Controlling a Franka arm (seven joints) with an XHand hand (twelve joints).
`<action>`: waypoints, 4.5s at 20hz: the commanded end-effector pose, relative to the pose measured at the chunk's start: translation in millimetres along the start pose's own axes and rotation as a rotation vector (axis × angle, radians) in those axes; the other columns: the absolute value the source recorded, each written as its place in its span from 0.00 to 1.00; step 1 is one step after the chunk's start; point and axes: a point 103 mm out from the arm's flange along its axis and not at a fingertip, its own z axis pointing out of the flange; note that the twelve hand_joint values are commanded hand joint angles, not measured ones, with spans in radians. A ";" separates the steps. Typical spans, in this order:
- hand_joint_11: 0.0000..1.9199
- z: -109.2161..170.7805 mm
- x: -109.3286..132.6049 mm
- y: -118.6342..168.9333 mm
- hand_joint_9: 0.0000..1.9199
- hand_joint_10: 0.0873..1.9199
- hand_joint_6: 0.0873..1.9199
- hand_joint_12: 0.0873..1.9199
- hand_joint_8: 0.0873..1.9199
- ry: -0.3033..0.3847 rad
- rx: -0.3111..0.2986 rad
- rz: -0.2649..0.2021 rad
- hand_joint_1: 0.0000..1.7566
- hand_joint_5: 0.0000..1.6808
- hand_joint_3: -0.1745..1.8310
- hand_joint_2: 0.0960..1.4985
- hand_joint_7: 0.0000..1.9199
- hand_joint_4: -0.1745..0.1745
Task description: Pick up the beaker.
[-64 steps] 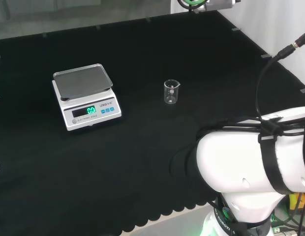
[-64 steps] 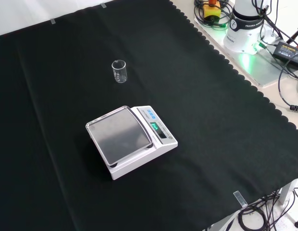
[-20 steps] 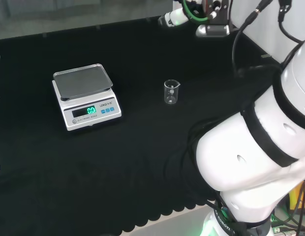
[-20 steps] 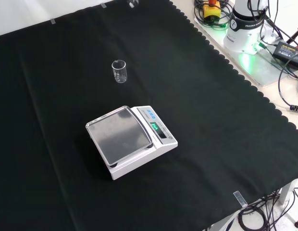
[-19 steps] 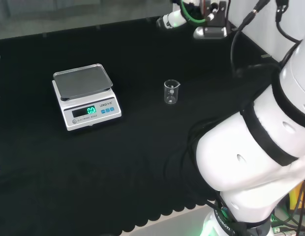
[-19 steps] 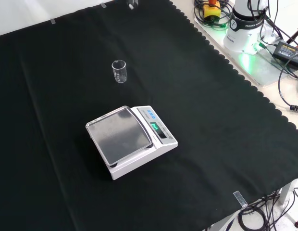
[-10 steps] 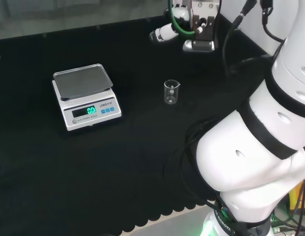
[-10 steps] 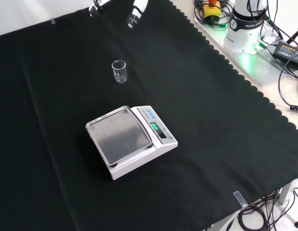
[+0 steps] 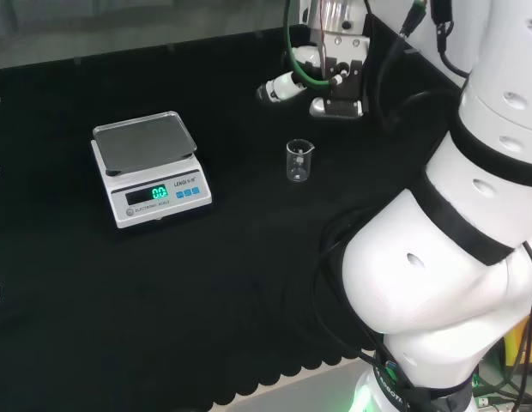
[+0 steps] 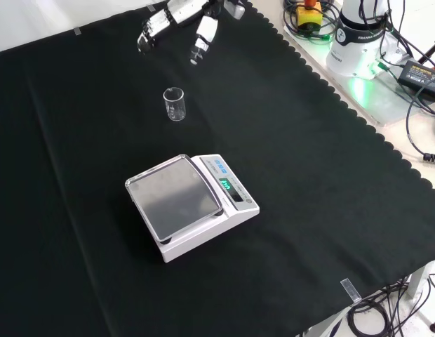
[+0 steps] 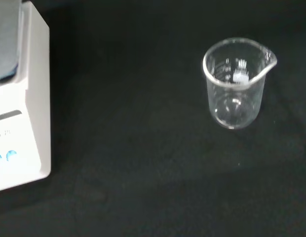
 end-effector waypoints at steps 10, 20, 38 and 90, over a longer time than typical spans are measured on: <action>0.00 54.1 -23.9 40.5 0.00 0.04 0.00 0.56 0.19 0.067 0.060 0.092 0.24 0.05 0.07 0.64 0.00 0.30; 0.00 85.3 -35.0 59.2 0.00 0.06 0.00 0.56 0.21 0.075 0.117 0.135 0.24 0.06 0.06 0.63 0.00 0.29; 0.03 114.5 -42.9 69.3 0.01 0.37 0.00 0.73 0.35 0.025 0.122 0.201 0.30 0.07 0.06 0.61 0.00 0.26; 0.82 -24.8 38.7 2.7 0.79 0.10 0.41 0.25 0.41 -0.106 -0.123 -0.003 0.66 0.49 0.00 0.73 0.58 0.00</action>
